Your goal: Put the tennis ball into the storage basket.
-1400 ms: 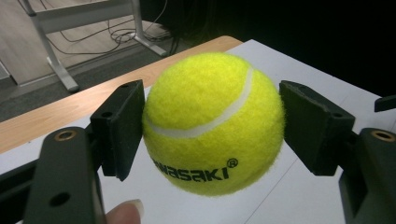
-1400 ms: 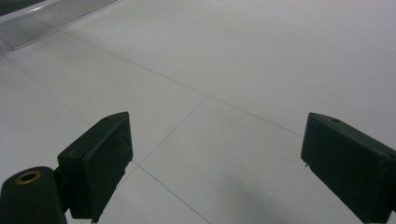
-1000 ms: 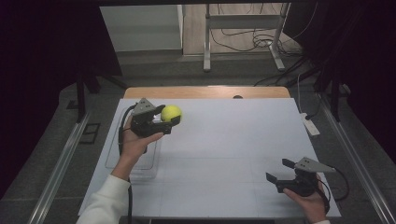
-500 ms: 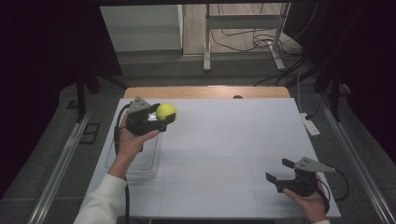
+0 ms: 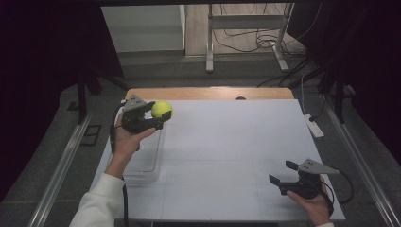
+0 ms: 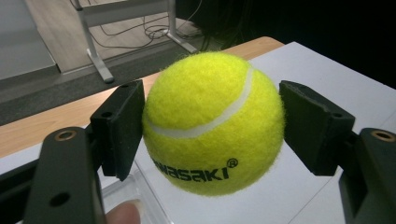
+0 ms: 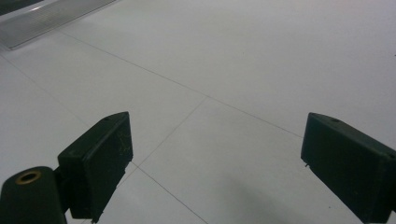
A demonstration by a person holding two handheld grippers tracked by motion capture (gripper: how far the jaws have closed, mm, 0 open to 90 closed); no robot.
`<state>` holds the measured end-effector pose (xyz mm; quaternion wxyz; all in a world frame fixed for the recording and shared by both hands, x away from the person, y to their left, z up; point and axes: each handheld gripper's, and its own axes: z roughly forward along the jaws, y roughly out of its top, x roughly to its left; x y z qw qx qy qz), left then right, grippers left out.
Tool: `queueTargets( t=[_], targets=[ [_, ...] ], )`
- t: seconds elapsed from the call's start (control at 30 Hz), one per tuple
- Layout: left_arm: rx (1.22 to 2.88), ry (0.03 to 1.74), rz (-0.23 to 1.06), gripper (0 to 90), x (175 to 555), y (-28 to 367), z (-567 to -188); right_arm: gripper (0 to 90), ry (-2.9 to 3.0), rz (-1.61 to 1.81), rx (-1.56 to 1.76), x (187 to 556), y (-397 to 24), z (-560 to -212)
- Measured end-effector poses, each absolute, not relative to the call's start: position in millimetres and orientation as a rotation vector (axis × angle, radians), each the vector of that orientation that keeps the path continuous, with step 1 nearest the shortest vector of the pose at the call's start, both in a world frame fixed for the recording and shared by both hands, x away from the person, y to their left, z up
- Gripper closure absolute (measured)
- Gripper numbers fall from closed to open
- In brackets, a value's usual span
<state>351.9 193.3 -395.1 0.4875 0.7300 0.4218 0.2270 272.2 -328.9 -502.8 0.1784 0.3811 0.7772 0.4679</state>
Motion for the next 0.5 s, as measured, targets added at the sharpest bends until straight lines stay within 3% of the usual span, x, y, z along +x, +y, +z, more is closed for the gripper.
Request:
queueTargets(
  t=[0.5],
  targets=[
    [1.776,1.075,0.584,27.1,361.2,205.4,-391.9,9.2,2.2,1.319,1.08,272.8,-328.2,-503.2]
  ],
)
